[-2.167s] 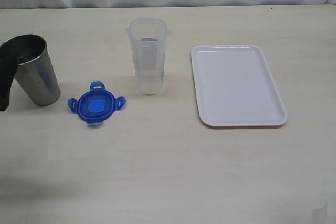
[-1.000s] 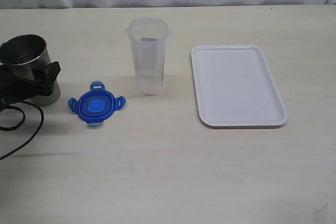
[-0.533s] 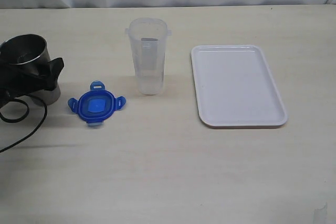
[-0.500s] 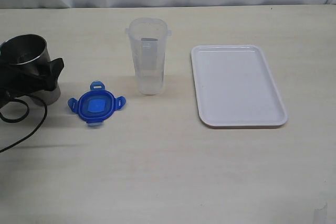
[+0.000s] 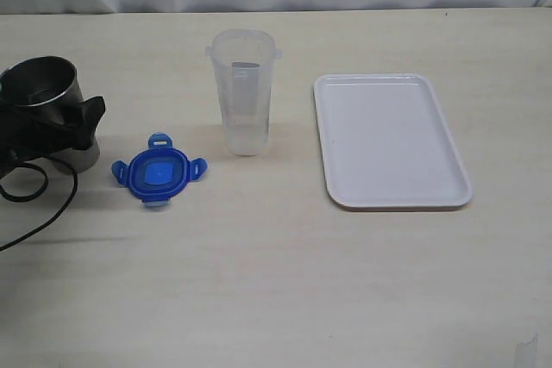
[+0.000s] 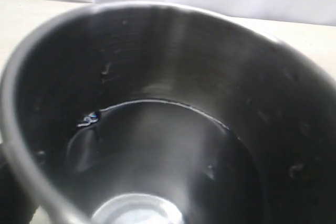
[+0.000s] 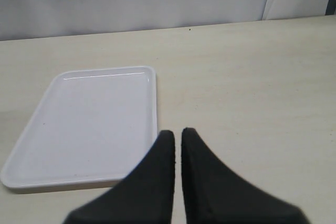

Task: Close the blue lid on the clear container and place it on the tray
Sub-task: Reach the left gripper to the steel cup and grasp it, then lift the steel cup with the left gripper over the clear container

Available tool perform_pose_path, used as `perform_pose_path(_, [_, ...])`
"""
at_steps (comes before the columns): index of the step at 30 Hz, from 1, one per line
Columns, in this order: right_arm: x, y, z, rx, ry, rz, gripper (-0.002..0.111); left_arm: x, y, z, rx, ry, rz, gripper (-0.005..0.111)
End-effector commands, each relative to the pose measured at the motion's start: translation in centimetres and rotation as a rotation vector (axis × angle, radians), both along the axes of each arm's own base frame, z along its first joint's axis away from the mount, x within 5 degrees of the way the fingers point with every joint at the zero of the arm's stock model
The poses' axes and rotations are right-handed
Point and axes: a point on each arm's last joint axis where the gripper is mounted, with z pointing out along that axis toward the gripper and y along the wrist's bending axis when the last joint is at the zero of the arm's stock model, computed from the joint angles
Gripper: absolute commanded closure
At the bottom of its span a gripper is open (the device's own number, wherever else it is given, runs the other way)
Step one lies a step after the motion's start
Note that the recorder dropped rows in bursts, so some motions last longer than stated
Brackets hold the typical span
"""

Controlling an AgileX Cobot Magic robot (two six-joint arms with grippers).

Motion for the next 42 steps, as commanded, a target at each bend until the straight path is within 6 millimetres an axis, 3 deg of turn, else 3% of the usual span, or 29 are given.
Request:
perform_pose_path(1, [0.0,0.0,0.0,-0.012,-0.006,-0.002,0.104,0.1,-0.1,-0.1,-0.003,0.002,-0.008,0.002])
perform_pose_path(10, [0.0,0.0,0.0,-0.012,-0.006,-0.002,0.104,0.1,-0.1,-0.1,-0.002,0.004,-0.012,0.006])
perform_pose_path(12, [0.0,0.0,0.0,-0.012,-0.006,-0.002,0.104,0.1,-0.2,-0.1,-0.002,0.004,-0.015,0.022])
perform_pose_path(19, [0.0,0.0,0.0,-0.007,-0.006,-0.002,0.104,-0.2,-0.5,-0.4,0.016,0.034,-0.063,0.107])
perform_pose_path(32, [0.0,0.0,0.0,-0.007,-0.006,-0.002,0.104,0.5,-0.5,0.5,-0.015,-0.024,-0.058,0.107])
perform_pose_path(42, [0.0,0.0,0.0,-0.007,-0.006,-0.002,0.104,2.7,-0.2,4.4,-0.004,-0.093,-0.037,0.107])
